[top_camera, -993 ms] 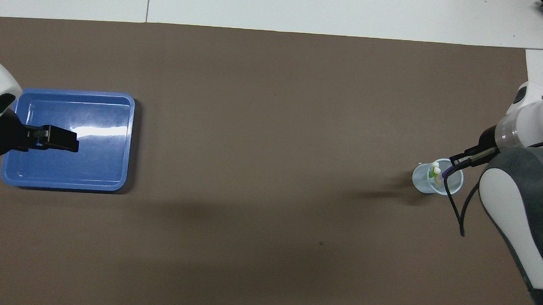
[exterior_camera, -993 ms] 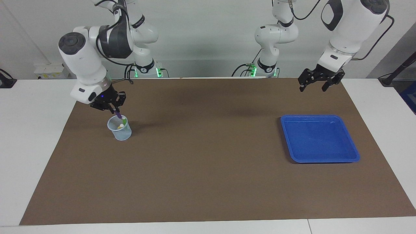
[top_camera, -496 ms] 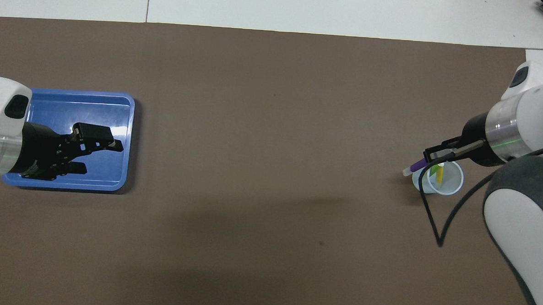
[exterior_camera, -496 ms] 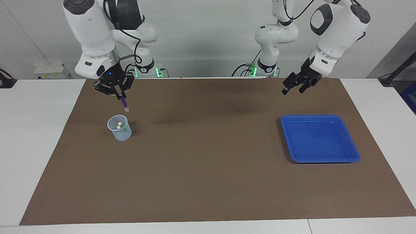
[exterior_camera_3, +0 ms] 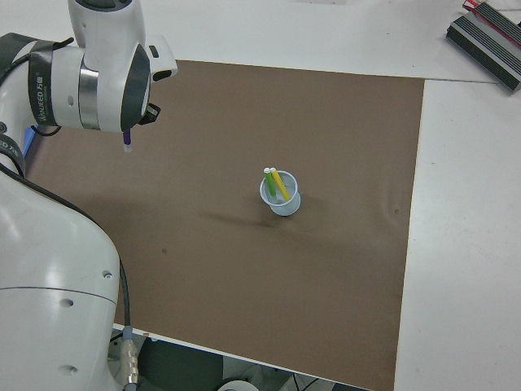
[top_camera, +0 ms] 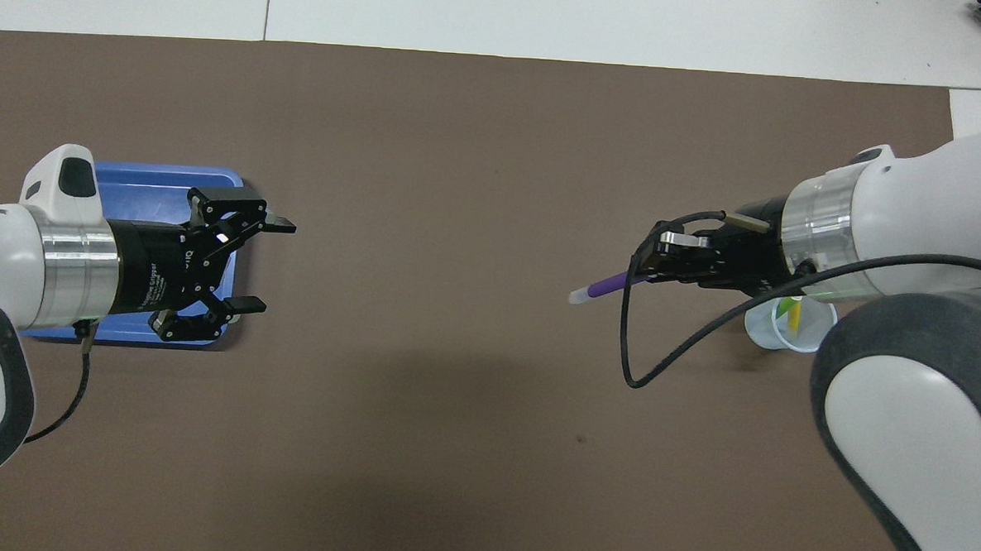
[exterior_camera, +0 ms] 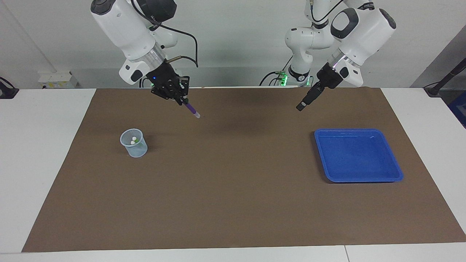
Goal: Right arm passes pens to left for tray arrangement
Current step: 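Lift the purple pen with the right gripper while the left gripper approaches, then close the left gripper on the purple pen and open the right gripper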
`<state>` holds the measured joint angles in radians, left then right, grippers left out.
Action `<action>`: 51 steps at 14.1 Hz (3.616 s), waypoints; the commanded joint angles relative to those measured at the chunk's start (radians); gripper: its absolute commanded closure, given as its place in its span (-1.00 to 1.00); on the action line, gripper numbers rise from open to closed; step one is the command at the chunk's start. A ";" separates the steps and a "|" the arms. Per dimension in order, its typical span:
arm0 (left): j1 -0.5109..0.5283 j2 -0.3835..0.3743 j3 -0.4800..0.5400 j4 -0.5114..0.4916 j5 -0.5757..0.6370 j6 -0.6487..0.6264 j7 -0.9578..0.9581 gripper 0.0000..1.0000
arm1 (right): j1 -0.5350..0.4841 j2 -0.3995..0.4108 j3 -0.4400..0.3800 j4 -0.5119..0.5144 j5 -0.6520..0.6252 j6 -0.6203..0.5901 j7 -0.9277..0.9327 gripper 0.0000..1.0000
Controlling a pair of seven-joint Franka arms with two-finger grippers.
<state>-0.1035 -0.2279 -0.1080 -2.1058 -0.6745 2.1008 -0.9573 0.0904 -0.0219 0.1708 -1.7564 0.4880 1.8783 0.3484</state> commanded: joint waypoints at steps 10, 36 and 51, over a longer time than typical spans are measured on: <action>-0.237 -0.054 0.014 -0.163 -0.126 0.485 -0.707 -1.00 | 0.302 -0.061 0.003 -0.210 0.188 0.568 0.518 1.00; -0.338 -0.044 0.005 -0.157 -0.244 0.447 -0.612 0.45 | 0.324 -0.061 0.003 -0.210 0.188 0.568 0.527 1.00; -0.305 -0.059 0.011 -0.146 -0.241 0.329 -0.568 1.00 | 0.290 -0.059 -0.008 -0.200 0.159 0.481 0.479 -1.00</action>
<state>-0.4232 -0.2637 -0.0961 -2.2431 -0.8918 2.4675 -1.5632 0.4076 -0.0574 0.1607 -1.9406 0.6480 2.4180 0.8704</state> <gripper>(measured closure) 0.819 0.419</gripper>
